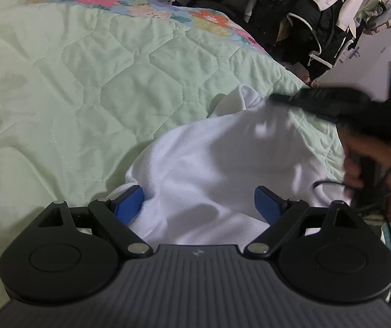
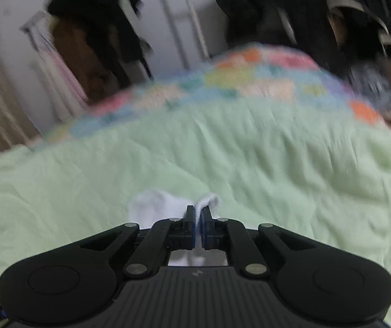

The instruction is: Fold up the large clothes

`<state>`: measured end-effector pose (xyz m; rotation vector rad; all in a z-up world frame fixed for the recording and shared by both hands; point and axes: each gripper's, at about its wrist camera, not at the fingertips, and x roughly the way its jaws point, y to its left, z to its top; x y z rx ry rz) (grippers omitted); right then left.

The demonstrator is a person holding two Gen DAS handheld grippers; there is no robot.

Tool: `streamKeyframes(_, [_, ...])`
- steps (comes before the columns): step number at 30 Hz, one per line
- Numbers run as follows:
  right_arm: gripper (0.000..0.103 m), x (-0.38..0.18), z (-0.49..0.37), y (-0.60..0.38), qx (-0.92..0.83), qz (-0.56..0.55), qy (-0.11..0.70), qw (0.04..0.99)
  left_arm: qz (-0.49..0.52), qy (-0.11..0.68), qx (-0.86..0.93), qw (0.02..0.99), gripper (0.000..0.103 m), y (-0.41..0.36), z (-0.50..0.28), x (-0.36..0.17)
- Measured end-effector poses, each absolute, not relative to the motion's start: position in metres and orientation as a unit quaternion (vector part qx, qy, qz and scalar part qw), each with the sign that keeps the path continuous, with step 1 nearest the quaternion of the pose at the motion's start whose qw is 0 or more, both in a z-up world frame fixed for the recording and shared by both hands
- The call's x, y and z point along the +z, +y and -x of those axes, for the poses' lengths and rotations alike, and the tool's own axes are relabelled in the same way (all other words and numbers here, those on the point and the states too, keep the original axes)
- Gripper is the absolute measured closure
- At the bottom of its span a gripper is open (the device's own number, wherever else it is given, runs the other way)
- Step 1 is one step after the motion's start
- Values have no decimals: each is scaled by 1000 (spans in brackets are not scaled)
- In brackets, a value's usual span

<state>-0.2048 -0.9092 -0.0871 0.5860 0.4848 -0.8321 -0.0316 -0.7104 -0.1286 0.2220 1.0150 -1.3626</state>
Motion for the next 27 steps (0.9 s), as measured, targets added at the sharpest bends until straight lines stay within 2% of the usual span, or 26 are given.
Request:
streamKeyframes(3, [96,-67,210,-917,-361,-288,165,872,-90,450,-591,663,14,-703,34,-128])
streamKeyframes(4, [81,-67,207,-923,-365,-293,184,864,-89,452,-588,665,14,-700,35,-128])
streamKeyframes(5, [75,-67,205,-929,-375,-299,207,853,-91,460,-580,666,14,-694,39,-126])
streamKeyframes(7, [70,-63,213,-931,-414,-308,246,820,-110,464,-575,664,13,-686,47,-118])
streamKeyframes(8, [68,-59,217,-931,-415,-314,249,817,-144,456,-576,663,8,-682,56,-111])
streamKeyframes(10, [39,-41,251,-913,-387,-346,235,822,-199,438,-581,657,7,-673,75,-101])
streamKeyframes(11, [34,-37,274,-897,-379,-360,228,822,-209,434,-587,651,7,-670,82,-99])
streamKeyframes(15, [32,-33,380,-826,-348,-430,194,810,-229,474,-631,570,7,-653,119,-99])
streamKeyframes(18, [25,-43,463,-765,-345,-489,159,785,-232,517,-651,505,7,-645,144,-105])
streamKeyframes(22, [20,-77,548,-681,-373,-533,108,752,-261,555,-659,436,7,-631,192,-121])
streamKeyframes(25, [20,-121,581,-637,-366,-603,74,706,-280,565,-648,427,6,-626,216,-136])
streamKeyframes(27, [20,-141,572,-623,-328,-627,69,703,-282,572,-642,426,6,-623,222,-141])
